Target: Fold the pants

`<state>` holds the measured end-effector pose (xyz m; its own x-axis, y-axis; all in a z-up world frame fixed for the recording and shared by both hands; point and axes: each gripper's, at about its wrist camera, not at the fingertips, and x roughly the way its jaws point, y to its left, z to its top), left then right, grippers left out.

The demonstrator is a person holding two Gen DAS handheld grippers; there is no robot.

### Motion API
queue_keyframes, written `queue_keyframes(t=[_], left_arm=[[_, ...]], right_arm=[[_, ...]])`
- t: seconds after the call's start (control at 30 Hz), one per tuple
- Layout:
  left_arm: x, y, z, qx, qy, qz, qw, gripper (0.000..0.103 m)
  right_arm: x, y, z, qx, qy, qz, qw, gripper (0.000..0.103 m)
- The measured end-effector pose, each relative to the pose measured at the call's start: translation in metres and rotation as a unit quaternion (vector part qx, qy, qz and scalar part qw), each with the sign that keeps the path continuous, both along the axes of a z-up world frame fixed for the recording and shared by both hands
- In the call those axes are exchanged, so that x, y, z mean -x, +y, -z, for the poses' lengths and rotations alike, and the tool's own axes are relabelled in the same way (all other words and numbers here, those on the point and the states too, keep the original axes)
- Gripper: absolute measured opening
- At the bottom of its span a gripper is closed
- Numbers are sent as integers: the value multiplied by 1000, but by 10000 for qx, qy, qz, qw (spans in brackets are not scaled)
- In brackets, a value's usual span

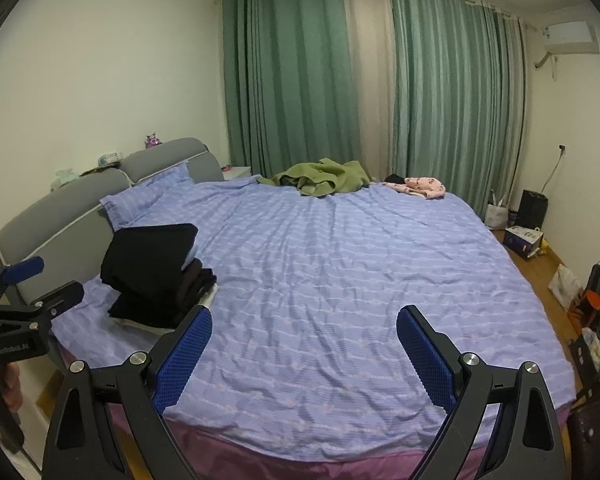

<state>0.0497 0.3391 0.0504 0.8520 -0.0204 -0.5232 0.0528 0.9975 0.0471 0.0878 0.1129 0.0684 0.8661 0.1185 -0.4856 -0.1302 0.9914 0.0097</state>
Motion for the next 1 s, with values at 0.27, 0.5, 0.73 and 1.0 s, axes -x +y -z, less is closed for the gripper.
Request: queue_keyframes(t=[0.27,0.5,0.73,1.0], left_arm=[[6,-10,-1,181,11,-15,9998,103],[8,-13,-2,272,15,-74,9996,103],[6,-15,-5,171,-21,-106,9998,103],[7,-18,-4,138,11,-87,9999,103]], right_arm=[[8,-14,0,-62,2,6,10000,95],[11,-16,1,-114,-4,9,9999,95],[11,-18,3,-157,5,-45,9999,95],[12,-19,3,-206,15,-39,9998,95]])
